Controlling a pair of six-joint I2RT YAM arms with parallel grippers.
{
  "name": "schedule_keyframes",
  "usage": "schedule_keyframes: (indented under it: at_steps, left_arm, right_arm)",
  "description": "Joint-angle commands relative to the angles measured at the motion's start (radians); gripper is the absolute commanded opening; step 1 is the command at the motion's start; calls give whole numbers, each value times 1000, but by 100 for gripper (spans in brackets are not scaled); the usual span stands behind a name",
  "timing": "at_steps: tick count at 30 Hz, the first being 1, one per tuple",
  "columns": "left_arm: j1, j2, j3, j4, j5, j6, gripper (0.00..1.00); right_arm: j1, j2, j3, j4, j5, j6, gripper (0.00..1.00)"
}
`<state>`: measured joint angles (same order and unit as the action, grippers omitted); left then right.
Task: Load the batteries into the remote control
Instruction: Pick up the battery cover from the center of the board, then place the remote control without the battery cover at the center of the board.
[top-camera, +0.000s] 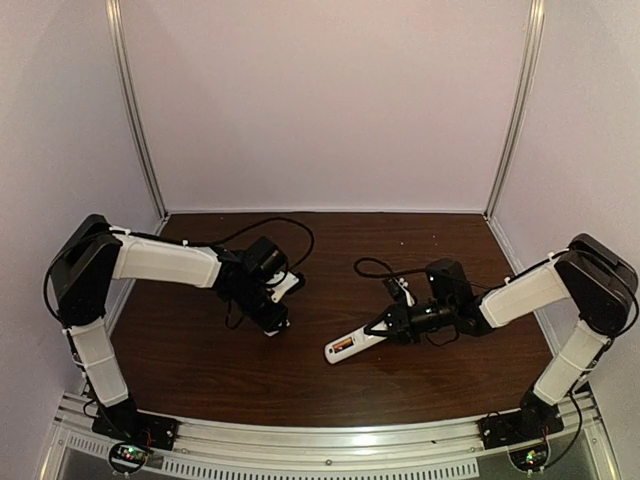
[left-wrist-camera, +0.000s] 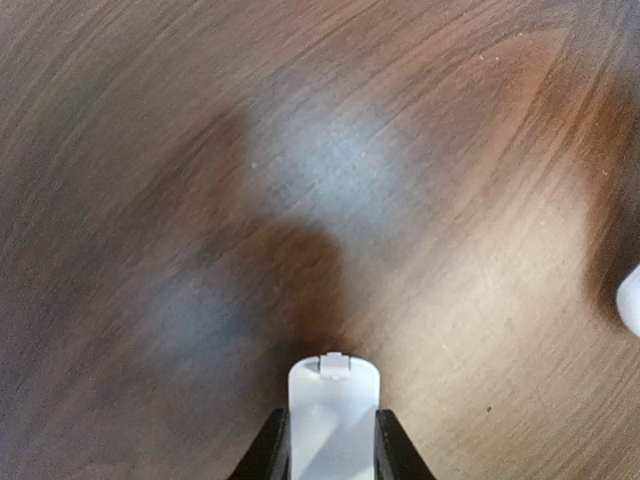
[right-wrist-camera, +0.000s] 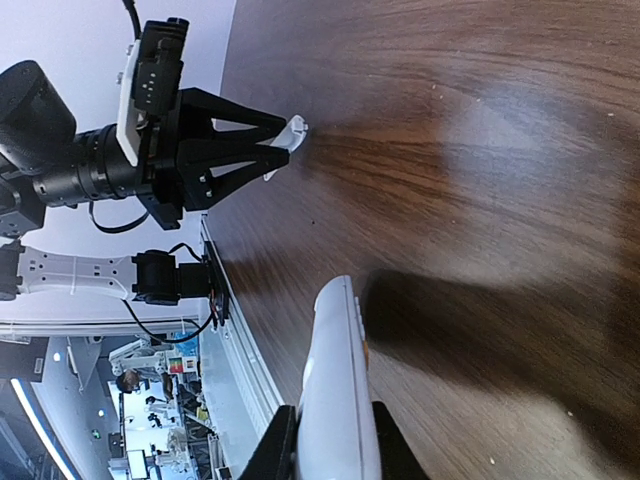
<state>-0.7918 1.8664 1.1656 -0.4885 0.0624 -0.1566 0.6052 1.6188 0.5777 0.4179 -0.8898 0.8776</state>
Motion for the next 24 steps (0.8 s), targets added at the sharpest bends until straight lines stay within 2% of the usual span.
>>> schedule_keyframes:
  at_steps: [1, 8, 10, 18, 24]
  left_arm:
    - [0, -95, -71, 101, -18, -70, 22]
    - [0, -143, -88, 111, -20, -83, 22]
    - [0, -149, -87, 114, -24, -83, 22]
    - [0, -150, -84, 120, -36, -80, 22]
    - [0, -150, -89, 135, -41, -80, 22]
  right_arm:
    - [40, 69, 28, 227, 31, 126, 5]
    - [64, 133, 42, 209, 64, 96, 17]
    - [66, 142, 45, 189, 71, 81, 26]
    - [62, 147, 75, 31, 114, -13, 51]
    - [56, 134, 118, -184, 221, -129, 60]
